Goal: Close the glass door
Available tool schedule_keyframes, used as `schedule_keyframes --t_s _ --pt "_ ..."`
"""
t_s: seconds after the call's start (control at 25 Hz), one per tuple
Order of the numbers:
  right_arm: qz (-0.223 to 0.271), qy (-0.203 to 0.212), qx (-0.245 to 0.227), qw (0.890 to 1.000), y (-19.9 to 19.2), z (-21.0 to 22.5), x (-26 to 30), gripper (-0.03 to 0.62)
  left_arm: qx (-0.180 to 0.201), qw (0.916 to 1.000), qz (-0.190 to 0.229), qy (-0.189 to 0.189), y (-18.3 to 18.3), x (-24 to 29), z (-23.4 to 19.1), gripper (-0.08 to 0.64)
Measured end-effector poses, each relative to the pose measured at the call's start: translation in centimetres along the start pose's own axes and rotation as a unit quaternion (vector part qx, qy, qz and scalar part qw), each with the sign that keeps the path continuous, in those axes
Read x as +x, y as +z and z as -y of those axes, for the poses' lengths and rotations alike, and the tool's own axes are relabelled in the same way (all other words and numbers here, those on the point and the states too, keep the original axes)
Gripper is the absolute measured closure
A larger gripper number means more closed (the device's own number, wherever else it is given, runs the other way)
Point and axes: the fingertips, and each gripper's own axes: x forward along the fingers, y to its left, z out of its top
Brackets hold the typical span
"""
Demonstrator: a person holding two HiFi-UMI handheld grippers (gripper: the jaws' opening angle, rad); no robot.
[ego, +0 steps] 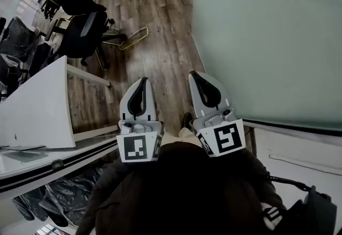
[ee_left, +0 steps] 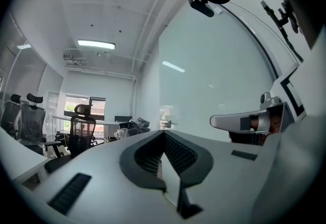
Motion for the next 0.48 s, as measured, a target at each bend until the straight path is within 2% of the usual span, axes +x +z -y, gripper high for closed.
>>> schedule_keyframes --t_s 0.16,0.32,0.4,0.48 --pt "-0.004 -0.003 0.002 1.0 0.0 4.8 5.0 0.591 0.021 0.9995 -0.013 -0.021 -0.5 6.4 0.0 0.563" --pt "-0.011 -0.004 0.0 1.0 -0.9 7.5 9.7 0.591 0.002 0.9998 -0.019 0.0 -1.2 11.8 -2.4 0.563" --pt "-0.014 -0.008 -0.002 1.0 -1.2 9.0 12.3 0.591 0.001 0.9997 -0.024 -0.006 -1.7 14.6 -3.4 0.563" --pt "-0.014 -0.014 -0.004 1.0 -1.6 10.8 15.0 0.591 0.0 0.9998 -0.013 -0.018 -1.9 18.0 -4.2 0.563"
